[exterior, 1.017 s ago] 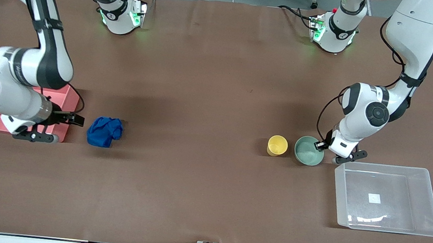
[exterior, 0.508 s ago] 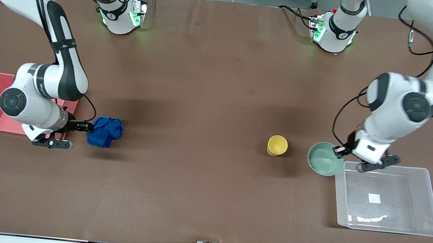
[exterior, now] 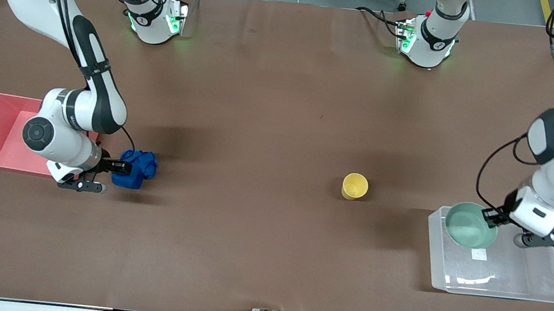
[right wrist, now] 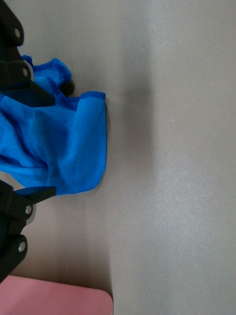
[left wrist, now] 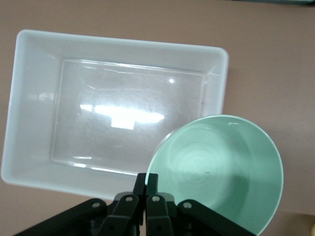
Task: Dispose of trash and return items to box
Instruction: 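Lower the bowl into the clear box while the right gripper grasps the cloth, then move the left gripper to the cup while the right gripper drops the cloth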
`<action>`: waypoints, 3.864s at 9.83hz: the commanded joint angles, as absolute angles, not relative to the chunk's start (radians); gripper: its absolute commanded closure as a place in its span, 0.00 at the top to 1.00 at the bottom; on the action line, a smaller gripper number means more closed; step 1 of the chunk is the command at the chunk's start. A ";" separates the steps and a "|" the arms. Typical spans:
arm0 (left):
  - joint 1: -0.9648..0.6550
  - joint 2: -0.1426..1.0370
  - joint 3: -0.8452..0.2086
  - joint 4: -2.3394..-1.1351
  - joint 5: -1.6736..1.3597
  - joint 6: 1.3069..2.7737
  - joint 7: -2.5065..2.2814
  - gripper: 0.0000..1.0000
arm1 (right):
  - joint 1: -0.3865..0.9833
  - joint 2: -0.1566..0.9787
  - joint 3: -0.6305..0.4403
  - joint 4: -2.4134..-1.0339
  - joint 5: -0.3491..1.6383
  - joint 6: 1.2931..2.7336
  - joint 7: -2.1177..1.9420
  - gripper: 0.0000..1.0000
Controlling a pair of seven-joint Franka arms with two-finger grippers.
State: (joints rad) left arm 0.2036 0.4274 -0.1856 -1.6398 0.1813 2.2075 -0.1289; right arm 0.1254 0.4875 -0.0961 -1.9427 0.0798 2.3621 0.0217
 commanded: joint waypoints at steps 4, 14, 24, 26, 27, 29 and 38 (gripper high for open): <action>0.261 0.650 -0.190 -1.532 0.209 2.201 0.066 0.00 | 0.133 0.491 -0.098 -2.016 0.104 2.471 0.029 0.73; 0.299 0.738 -0.201 -1.456 0.210 2.237 0.127 1.00 | 0.106 0.376 -0.107 -1.945 0.095 2.248 0.068 0.02; 0.221 0.560 -0.521 -1.580 0.224 1.993 -0.610 1.00 | -0.199 0.189 -0.107 -1.916 0.000 2.014 -0.178 0.02; 0.143 0.568 -0.522 -1.641 0.268 2.061 -0.814 0.99 | -0.238 0.204 -0.107 -1.995 -0.015 2.110 -0.179 0.02; 0.126 0.568 -0.522 -1.691 0.268 2.121 -0.872 0.97 | -0.258 0.221 -0.107 -2.049 -0.021 2.193 -0.198 0.03; 0.121 0.560 -0.523 -1.806 0.268 2.234 -0.932 0.89 | -0.293 0.273 -0.107 -2.085 -0.021 2.292 -0.248 0.04; 0.063 0.591 -0.522 -1.893 0.333 2.349 -1.072 0.13 | -0.272 0.281 -0.100 -1.953 -0.021 2.272 -0.244 0.91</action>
State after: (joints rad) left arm 0.0576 0.5667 -0.5231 -1.8738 0.3074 2.3276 -1.0591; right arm -0.2752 0.3165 -0.1075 -1.9844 -0.0084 2.3213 -0.2454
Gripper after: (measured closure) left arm 0.489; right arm 0.141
